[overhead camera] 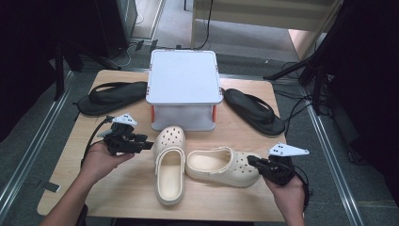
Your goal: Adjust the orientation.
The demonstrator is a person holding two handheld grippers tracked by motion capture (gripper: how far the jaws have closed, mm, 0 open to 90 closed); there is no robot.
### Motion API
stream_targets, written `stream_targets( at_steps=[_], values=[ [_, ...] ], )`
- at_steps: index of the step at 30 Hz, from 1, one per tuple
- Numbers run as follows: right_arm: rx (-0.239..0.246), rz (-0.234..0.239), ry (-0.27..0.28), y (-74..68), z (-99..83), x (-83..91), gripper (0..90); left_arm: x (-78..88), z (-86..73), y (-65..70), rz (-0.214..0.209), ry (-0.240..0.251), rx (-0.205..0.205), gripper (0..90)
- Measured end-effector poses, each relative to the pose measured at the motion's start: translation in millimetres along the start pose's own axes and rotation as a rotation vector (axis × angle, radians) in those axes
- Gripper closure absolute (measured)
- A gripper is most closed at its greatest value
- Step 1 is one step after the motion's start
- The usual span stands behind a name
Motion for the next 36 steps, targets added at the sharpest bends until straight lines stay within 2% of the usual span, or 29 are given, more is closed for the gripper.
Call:
stream_targets(
  at_steps=[5,8,16,20,27,30,35,36],
  values=[
    [-0.032,-0.027,-0.018,0.3,-11.9,-0.4,90.0,-2.0,2.6,-3.2,0.004,0.009,0.004,57.8],
    [-0.049,-0.044,-0.036,-6.1,-27.1,4.2,90.0,-3.6,4.4,-5.6,0.005,0.014,0.002,56.4],
    [-0.073,-0.062,-0.086,-13.2,-50.8,12.7,90.0,-8.4,7.3,-6.3,0.005,0.015,-0.011,54.2],
    [-0.065,-0.079,-0.12,-12.1,-54.9,7.8,90.0,-9.1,8.4,-6.1,0.006,0.02,-0.013,54.2],
    [-0.071,-0.08,-0.115,-8.1,-54.1,5.8,90.0,-7.8,7.4,-5.9,0.019,0.023,-0.028,53.2],
    [-0.095,-0.095,-0.107,-1.2,-52.2,3.9,90.0,-5.5,6.1,-5.4,0.022,0.027,-0.027,52.9],
    [-0.106,-0.121,-0.105,8.0,-49.4,2.6,90.0,-4.2,3.6,-4.0,0.014,0.028,-0.01,54.3],
    [-0.11,-0.139,-0.104,15.3,-47.0,1.4,90.0,-4.5,1.2,-3.1,0.016,0.024,-0.01,54.8]
  ],
)
Point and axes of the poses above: each handheld gripper's, and its own axes: x roughly backward along the jaws, z roughly out of its top, y roughly to its right, the point moved 6 cm from there along -x, roughly forward along the jaws, and after that the axes turned 11 degrees about y, right-handed, at the moved point
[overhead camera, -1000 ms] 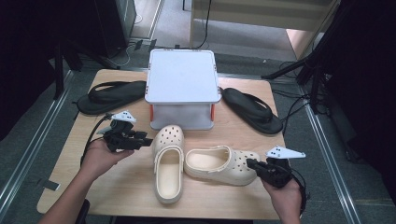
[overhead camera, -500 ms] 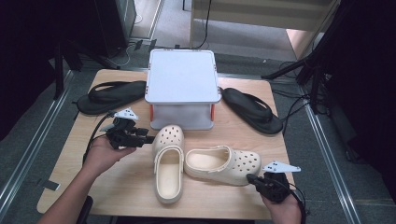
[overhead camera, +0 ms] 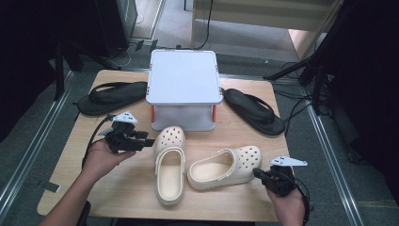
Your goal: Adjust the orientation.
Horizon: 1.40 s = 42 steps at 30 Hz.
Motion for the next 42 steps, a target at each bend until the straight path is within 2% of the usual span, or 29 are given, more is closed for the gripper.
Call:
stream_targets(
  at_steps=[5,11,17,22,26,31,36,41,42],
  values=[
    [-0.011,-0.011,0.003,10.9,7.3,-6.9,90.0,0.9,-5.4,-2.3,0.003,-0.008,0.015,55.9],
    [0.0,-0.012,0.007,13.6,16.3,-17.7,90.0,3.7,-9.4,-4.1,0.013,-0.003,0.035,56.0],
    [0.002,0.027,0.003,19.2,27.0,-29.9,90.0,6.5,-12.8,-3.2,0.01,-0.005,0.042,57.3],
    [0.037,0.078,-0.005,23.7,36.6,-41.4,90.0,5.6,-15.6,-3.4,0.01,-0.015,0.046,59.6],
    [0.077,0.082,-0.018,22.5,47.3,-54.2,90.0,3.1,-18.1,-4.5,0.014,-0.026,0.047,60.9],
    [0.089,0.082,-0.021,20.4,53.6,-62.4,90.0,1.8,-18.7,-4.9,0.019,-0.027,0.049,60.9],
    [0.101,0.115,-0.024,13.5,61.3,-74.3,90.0,-0.3,-19.0,-4.5,0.016,-0.036,0.044,61.0],
    [0.113,0.123,-0.023,7.8,65.8,-81.4,90.0,-2.8,-19.3,-3.2,0.015,-0.036,0.042,61.2],
    [0.12,0.142,-0.018,4.3,66.9,-83.7,90.0,-3.3,-19.5,-3.1,0.013,-0.039,0.042,62.2]
  ],
)
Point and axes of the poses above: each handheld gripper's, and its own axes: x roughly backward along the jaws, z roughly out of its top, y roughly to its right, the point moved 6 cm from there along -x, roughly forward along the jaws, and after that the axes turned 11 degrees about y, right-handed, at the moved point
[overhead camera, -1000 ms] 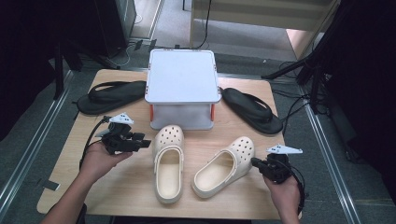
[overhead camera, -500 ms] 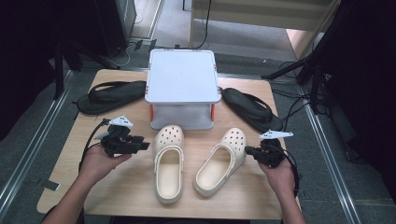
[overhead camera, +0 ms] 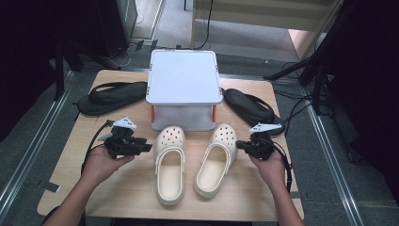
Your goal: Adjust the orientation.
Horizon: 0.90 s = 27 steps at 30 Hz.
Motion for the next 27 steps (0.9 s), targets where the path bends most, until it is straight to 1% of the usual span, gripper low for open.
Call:
stream_targets(
  at_steps=[2,3,5,9,10,13,17,20,21,22,23,25,27],
  values=[
    [0.005,0.004,0.0,-1.5,1.1,-1.7,90.0,-1.6,-0.8,-0.1,-0.003,-0.007,-0.001,63.3],
    [0.012,0.004,-0.003,-4.5,3.6,-5.3,90.0,-2.3,-1.1,-0.3,-0.005,-0.011,-0.003,66.1],
    [0.014,0.004,-0.003,-4.8,4.5,-6.6,90.0,-3.9,-1.6,0.2,-0.008,-0.01,0.005,66.9],
    [0.022,0.014,-0.002,-6.5,6.3,-8.5,90.0,-6.2,-2.7,-1.4,-0.007,-0.021,0.0,69.4],
    [0.024,0.02,-0.001,-6.5,6.1,-8.1,90.0,-6.7,-2.9,-1.9,-0.004,-0.021,0.0,69.4],
    [0.01,0.027,0.0,-7.3,4.4,-7.0,90.0,-8.0,-3.8,-2.2,-0.005,-0.023,0.004,69.6],
    [0.021,0.036,0.0,-9.9,4.7,-6.1,90.0,-10.0,-4.8,-2.6,-0.005,-0.026,0.008,69.5],
    [0.012,0.04,0.002,-9.5,3.9,-5.1,90.0,-10.8,-5.6,-3.0,-0.004,-0.028,0.003,69.5],
    [0.007,0.037,0.001,-8.4,4.0,-4.4,90.0,-10.5,-5.8,-3.1,-0.004,-0.029,0.002,69.5],
    [0.014,-0.006,0.015,-2.5,4.5,-5.5,90.0,-10.1,-5.8,-2.9,-0.004,-0.028,0.006,69.5],
    [0.007,-0.025,0.014,0.9,4.6,-6.2,90.0,-9.7,-5.8,-3.2,-0.002,-0.026,0.004,69.5],
    [-0.017,-0.048,0.014,8.7,5.2,-9.0,90.0,-9.0,-5.5,-3.4,-0.003,-0.02,0.006,69.5],
    [-0.03,-0.052,0.018,12.7,7.1,-12.8,90.0,-8.9,-5.5,-3.6,-0.002,-0.019,0.007,69.5]
  ],
)
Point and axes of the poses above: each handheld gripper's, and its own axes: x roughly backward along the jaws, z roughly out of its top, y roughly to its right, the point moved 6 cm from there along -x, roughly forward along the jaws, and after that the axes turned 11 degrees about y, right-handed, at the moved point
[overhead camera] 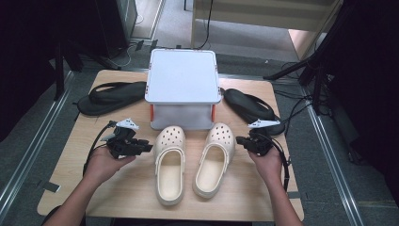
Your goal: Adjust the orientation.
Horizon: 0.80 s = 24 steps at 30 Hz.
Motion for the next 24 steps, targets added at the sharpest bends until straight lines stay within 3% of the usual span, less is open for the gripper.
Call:
stream_targets(
  at_steps=[5,9,12,14,18,20,22,24],
  values=[
    [-0.005,-0.067,0.045,7.4,11.1,-13.2,90.0,1.2,-0.4,-1.3,0.003,-0.002,-0.002,69.5],
    [-0.001,-0.042,0.047,6.6,16.3,-27.7,90.0,1.6,-0.7,-1.8,0.005,0.003,0.002,69.5],
    [0.019,-0.051,0.048,4.1,16.6,-28.0,90.0,2.1,-1.1,-2.4,0.005,0.003,0.001,69.5],
    [0.008,-0.003,0.044,0.0,15.7,-26.2,90.0,1.8,-1.3,-2.7,0.004,0.001,0.0,69.5],
    [0.027,0.016,0.05,-7.8,16.4,-27.6,90.0,0.8,-1.1,-1.4,0.003,0.0,-0.004,69.5],
    [0.018,0.048,0.058,-13.7,17.9,-29.4,90.0,0.3,-0.9,0.0,0.002,-0.002,-0.005,69.5],
    [0.036,0.073,0.054,-21.7,19.2,-32.8,90.0,-0.7,-0.8,0.7,-0.002,-0.003,-0.009,69.5],
    [0.07,0.058,0.055,-30.2,21.4,-36.3,90.0,-1.7,-0.9,1.3,-0.004,-0.003,-0.007,69.5]
  ],
)
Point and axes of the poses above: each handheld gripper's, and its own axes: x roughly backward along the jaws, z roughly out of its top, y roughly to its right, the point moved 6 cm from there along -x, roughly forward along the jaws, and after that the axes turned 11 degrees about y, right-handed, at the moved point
